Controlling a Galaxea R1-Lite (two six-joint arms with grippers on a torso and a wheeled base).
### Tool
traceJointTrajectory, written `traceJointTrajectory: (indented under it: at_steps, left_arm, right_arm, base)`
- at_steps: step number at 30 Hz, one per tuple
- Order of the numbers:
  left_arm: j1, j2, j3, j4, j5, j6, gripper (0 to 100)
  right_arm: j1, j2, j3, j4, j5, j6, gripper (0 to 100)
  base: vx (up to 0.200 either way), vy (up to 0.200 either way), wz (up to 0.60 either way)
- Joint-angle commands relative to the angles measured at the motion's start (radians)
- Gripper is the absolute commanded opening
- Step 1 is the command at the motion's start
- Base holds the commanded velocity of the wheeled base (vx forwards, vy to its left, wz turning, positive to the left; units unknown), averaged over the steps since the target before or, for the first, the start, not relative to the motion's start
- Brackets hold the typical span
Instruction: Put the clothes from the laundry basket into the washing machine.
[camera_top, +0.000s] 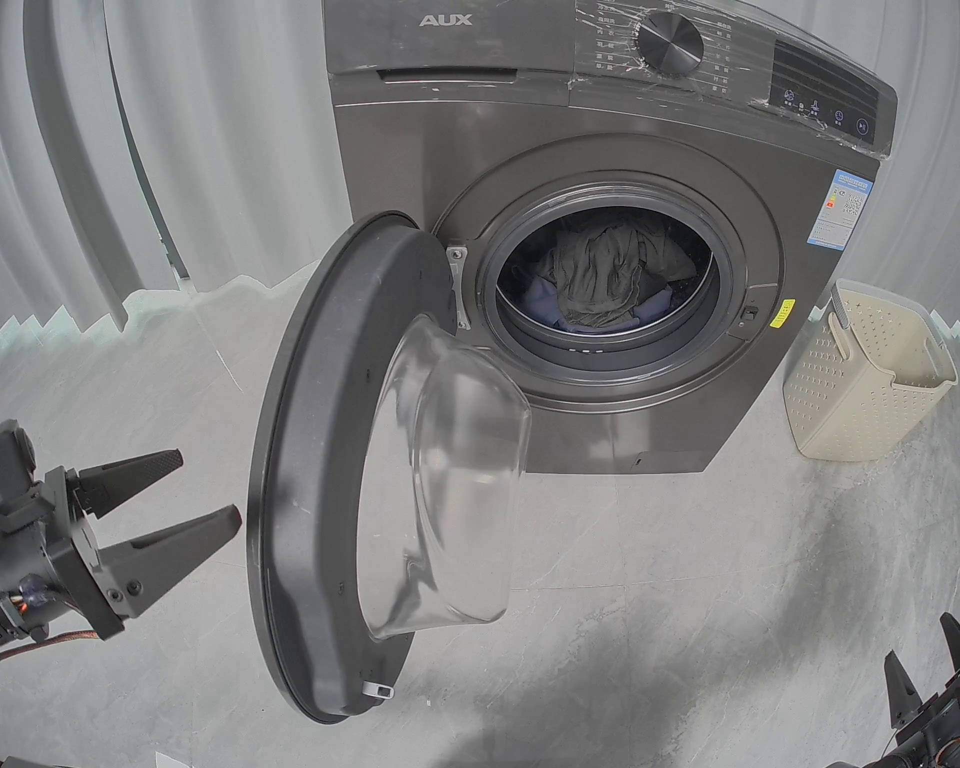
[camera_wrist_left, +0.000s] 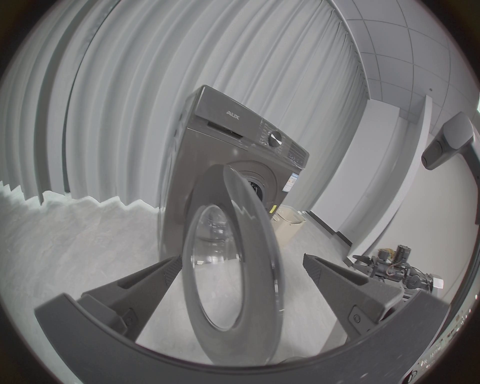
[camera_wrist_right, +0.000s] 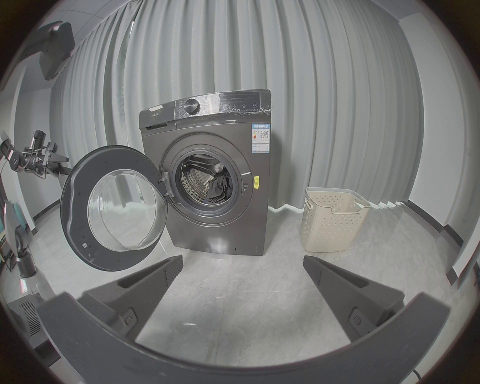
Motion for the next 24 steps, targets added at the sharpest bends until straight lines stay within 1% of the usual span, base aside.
traceJointTrajectory:
  at_steps: [1, 3, 4, 7, 12, 13, 16, 18, 19, 21, 24]
  left_arm:
    - [0.085, -0.016, -0.006, 0.005, 0.004, 0.003, 100]
    - [0.099, -0.008, 0.0, -0.002, 0.002, 0.006, 100]
    - [0.117, 0.024, 0.005, 0.005, 0.004, 0.01, 100]
    - [0.117, 0.078, 0.015, 0.0, 0.004, 0.018, 100]
    - [0.096, 0.191, 0.001, -0.015, 0.008, 0.055, 100]
    - [0.085, 0.213, -0.006, -0.025, 0.008, 0.06, 100]
    - [0.033, 0.266, -0.028, -0.074, 0.011, 0.052, 100]
    - [0.019, 0.283, -0.037, -0.095, 0.02, 0.05, 100]
    - [-0.004, 0.32, -0.052, -0.127, 0.04, 0.049, 100]
    - [-0.035, 0.368, -0.068, -0.152, 0.056, 0.05, 100]
    - [-0.078, 0.443, -0.092, -0.203, 0.059, 0.049, 100]
  right_arm:
    - [0.0, -0.015, 0.016, 0.001, 0.0, 0.0, 100]
    - [0.0, -0.015, 0.016, 0.0, 0.0, 0.0, 100]
    - [0.0, -0.015, 0.016, 0.0, 0.0, 0.0, 100]
    - [0.0, -0.015, 0.016, 0.0, 0.0, 0.0, 100]
    - [0.0, -0.015, 0.016, 0.0, 0.0, 0.0, 100]
    - [0.0, -0.015, 0.016, 0.0, 0.0, 0.0, 100]
    - [0.0, -0.015, 0.016, 0.0, 0.0, 0.0, 100]
    - [0.0, -0.015, 0.016, 0.0, 0.0, 0.0, 100]
    - [0.0, -0.015, 0.016, 0.0, 0.0, 0.0, 100]
    - [0.002, -0.016, 0.016, 0.0, 0.002, -0.002, 100]
    - [0.002, -0.016, 0.016, 0.0, 0.002, -0.002, 100]
  base:
    - [0.0, 0.0, 0.0]
    - [0.0, 0.0, 0.0]
    - [0.0, 0.0, 0.0]
    - [0.0, 0.0, 0.0]
    - [0.0, 0.0, 0.0]
    - [0.0, 0.0, 0.0]
    - [0.0, 0.0, 0.0]
    - [0.0, 0.0, 0.0]
    - [0.0, 0.0, 0.0]
    - [0.0, 0.0, 0.0]
    - [0.0, 0.0, 0.0]
